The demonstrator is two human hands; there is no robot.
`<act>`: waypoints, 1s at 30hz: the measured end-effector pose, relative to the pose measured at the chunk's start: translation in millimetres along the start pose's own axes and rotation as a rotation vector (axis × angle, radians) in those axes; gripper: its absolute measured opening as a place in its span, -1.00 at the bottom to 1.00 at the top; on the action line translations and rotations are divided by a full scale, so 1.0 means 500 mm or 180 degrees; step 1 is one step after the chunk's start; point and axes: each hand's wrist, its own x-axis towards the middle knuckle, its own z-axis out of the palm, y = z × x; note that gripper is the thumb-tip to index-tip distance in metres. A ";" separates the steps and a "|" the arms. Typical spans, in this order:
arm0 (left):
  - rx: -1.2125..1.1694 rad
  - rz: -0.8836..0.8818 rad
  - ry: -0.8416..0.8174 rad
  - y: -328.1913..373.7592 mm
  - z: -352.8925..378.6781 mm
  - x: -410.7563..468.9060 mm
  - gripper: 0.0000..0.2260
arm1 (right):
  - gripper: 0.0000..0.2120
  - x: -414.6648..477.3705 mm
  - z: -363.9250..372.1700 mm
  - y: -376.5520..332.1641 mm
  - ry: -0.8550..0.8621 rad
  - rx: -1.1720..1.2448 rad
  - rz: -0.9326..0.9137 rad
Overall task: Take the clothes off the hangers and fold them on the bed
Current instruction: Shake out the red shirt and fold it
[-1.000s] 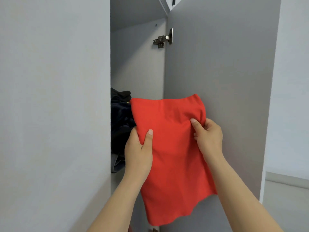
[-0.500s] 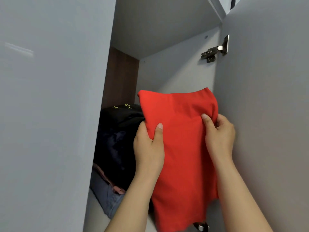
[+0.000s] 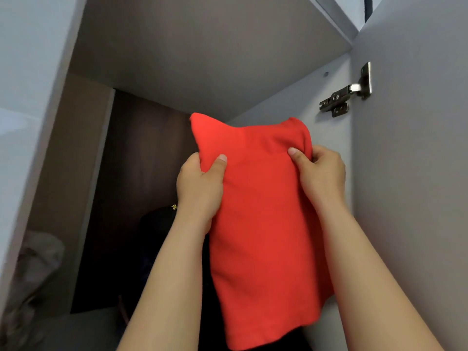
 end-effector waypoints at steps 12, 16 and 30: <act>0.0866 0.0432 0.0383 -0.031 -0.013 0.194 -0.84 | -0.52 0.151 0.189 0.010 -0.0355 0.0115 -0.0329; 0.1091 0.0214 0.0825 -0.077 -0.029 0.245 -0.76 | -0.57 0.170 0.269 0.007 -0.0543 -0.0043 -0.0191; 0.1684 0.0056 0.0258 -0.164 -0.048 0.065 -0.76 | -0.70 0.025 0.253 0.101 -0.2897 -0.0359 0.0730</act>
